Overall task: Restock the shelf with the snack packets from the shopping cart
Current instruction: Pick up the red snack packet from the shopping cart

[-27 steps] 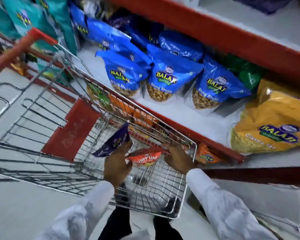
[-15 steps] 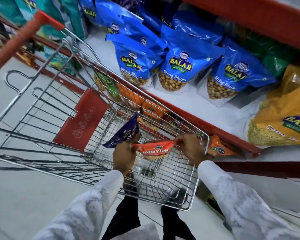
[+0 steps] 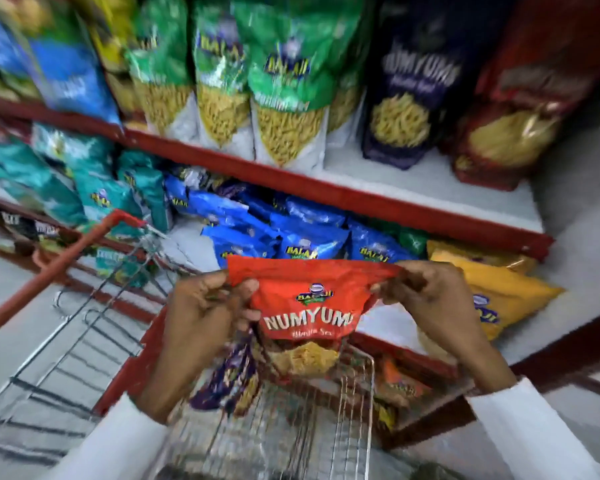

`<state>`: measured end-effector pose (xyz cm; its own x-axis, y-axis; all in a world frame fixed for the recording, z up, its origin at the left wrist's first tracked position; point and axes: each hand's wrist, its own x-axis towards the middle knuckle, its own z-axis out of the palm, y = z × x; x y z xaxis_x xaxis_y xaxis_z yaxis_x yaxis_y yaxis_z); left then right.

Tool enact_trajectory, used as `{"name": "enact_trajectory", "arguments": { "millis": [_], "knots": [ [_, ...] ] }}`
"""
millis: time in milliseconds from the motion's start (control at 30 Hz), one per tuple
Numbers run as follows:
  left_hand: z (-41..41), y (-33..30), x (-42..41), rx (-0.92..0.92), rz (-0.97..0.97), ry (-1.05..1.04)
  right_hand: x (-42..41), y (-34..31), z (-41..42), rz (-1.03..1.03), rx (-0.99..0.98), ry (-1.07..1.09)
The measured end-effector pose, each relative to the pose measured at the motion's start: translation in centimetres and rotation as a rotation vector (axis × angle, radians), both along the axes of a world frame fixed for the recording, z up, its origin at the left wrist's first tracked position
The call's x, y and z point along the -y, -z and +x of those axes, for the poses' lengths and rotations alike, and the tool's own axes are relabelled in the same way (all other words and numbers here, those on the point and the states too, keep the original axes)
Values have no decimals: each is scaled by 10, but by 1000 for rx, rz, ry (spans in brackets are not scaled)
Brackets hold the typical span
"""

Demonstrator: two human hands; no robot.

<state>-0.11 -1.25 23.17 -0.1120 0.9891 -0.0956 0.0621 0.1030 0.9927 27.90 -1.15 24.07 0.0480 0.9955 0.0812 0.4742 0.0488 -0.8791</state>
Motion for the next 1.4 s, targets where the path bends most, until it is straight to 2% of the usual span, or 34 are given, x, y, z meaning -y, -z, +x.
{"name": "enact_trajectory", "arguments": {
  "millis": [133,200,333,533,633,767,900,1033,1133,1200,1333,1400],
  "knots": [
    [13,-70,-24,28,153,75,-4,-73,16,164,-40,40],
    [25,-99,-36,54,223,134,-7,-102,28,238,-119,62],
    [52,-148,-63,84,303,215,-16,-148,47,313,-191,129],
    [118,-213,-101,137,407,368,-27,-203,93,504,-260,392],
    [153,-230,-121,208,450,404,-42,-219,117,630,-175,514],
    [203,-239,-143,327,414,445,-60,-228,142,744,50,762],
    [242,-223,-157,387,292,436,-67,-215,158,802,83,866],
    [267,-211,-163,431,166,476,-81,-203,177,762,75,894],
    [285,-214,-166,407,109,509,-87,-199,190,732,92,927],
    [294,-220,-167,352,140,523,-88,-198,199,717,82,945],
    [298,-222,-167,32,403,512,-81,-190,203,679,55,943],
    [290,-215,-159,-128,494,492,-73,-177,192,641,133,936]
  ]
}}
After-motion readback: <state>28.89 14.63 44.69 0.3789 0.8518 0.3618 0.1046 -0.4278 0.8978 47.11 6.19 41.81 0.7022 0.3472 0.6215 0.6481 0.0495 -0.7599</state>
